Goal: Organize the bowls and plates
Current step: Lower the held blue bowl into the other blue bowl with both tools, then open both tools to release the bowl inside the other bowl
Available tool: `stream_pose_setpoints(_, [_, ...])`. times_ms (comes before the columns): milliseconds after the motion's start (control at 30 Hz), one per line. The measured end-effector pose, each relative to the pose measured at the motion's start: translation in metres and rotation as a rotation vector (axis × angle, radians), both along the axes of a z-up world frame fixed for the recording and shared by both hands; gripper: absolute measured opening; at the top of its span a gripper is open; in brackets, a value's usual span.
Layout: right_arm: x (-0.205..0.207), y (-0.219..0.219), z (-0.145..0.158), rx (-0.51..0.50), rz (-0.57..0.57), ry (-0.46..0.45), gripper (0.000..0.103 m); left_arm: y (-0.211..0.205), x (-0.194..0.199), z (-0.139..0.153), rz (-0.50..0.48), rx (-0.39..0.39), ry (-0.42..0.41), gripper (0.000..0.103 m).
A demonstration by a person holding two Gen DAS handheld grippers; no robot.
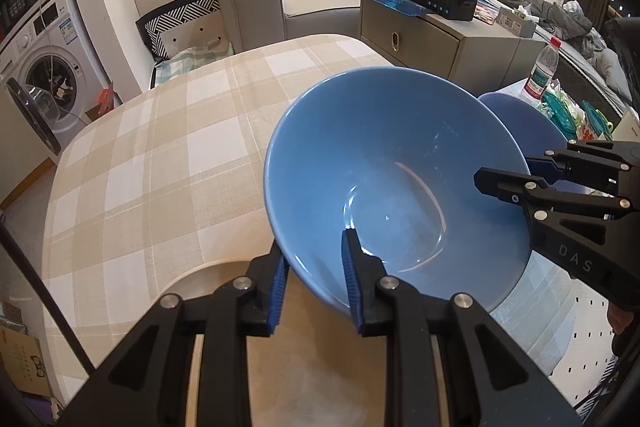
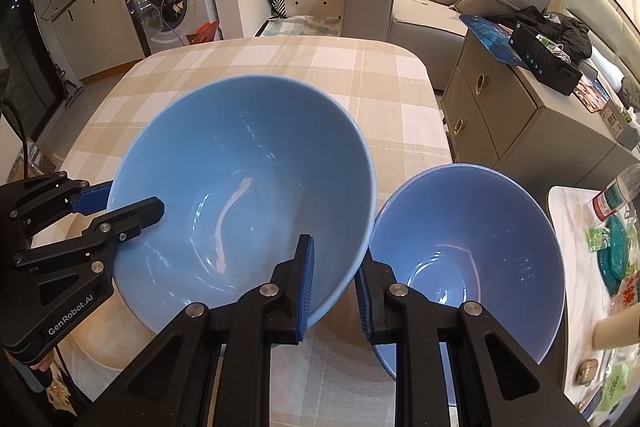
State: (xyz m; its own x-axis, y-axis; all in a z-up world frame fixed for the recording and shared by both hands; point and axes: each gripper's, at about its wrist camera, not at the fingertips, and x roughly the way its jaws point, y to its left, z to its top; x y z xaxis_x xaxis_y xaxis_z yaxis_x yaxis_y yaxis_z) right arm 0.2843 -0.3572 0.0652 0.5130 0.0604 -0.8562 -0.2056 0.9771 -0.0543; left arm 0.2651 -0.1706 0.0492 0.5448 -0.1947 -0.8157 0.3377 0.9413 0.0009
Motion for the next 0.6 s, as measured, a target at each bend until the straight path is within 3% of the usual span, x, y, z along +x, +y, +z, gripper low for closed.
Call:
stream_pose_setpoints(333, [0.0005,0.0,-0.0014,-0.018,0.001,0.0,0.021,0.0005,0.0002,0.0008,-0.015,0.005,0.005,0.029])
stream_pose_setpoints(533, [-0.0024,0.0019,0.0026,-0.034,0.013,-0.026,0.028,0.0005,-0.0009,0.0026,-0.02,-0.013,0.0,0.042])
stream_pose_setpoints(600, [-0.0034,0.0028,0.0055,-0.034,0.022,-0.036,0.033,-0.0004,-0.0028,0.0047,-0.024,-0.012,-0.008,0.05])
